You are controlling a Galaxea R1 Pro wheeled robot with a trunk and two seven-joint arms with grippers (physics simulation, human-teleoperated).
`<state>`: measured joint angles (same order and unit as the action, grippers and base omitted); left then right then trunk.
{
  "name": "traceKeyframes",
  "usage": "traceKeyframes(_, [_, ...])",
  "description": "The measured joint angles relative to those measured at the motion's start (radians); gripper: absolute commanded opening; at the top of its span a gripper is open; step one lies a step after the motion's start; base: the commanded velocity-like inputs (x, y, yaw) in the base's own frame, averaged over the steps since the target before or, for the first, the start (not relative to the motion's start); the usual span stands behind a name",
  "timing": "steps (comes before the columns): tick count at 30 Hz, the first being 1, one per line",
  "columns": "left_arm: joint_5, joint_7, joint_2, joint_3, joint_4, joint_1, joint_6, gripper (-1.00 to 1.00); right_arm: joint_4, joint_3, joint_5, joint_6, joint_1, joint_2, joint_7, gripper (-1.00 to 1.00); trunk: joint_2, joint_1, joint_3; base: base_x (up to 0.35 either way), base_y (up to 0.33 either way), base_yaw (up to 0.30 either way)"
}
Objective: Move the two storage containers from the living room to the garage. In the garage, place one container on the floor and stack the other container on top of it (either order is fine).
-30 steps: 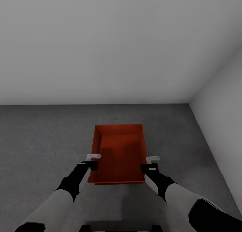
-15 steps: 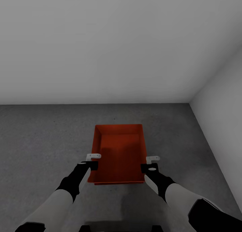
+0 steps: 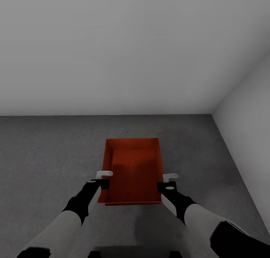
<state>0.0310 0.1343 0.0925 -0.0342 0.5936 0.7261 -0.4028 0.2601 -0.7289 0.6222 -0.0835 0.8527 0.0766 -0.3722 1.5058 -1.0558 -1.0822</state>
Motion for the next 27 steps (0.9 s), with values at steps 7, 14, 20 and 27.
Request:
traceKeyframes(7, [0.0, -0.001, 0.0, 0.0, 0.001, 0.0, 0.0, -1.0, 0.0, 0.0, 0.0, 0.0, 0.0, 0.0, 0.0, -1.0, 0.0, 0.0, 0.0, 0.0, 0.0, 0.0])
traceKeyframes(14, [0.0, -0.001, 0.0, 0.001, -0.001, 0.0, 0.001, -1.0, 0.0, 0.002, -0.004, -0.002, 0.0, 0.0, 0.0, -1.0, 0.0, 0.0, 0.0, 0.0, 0.0, 0.0])
traceKeyframes(20, [0.0, 0.0, 0.0, 0.0, 0.0, 0.0, 0.0, -1.0, 0.0, 0.0, -0.001, 0.0, 0.0, 0.0, 0.0, -1.0, 0.0, 0.0, 0.0, 0.0, 0.0, 0.0])
traceKeyframes(27, [0.001, -0.002, 0.0, 0.004, -0.005, 0.0, 0.003, -1.0, 0.001, 0.006, -0.012, -0.005, 0.0, 0.0, 0.0, -1.0, 0.0, 0.0, 0.0, 0.0, 0.0, 0.0])
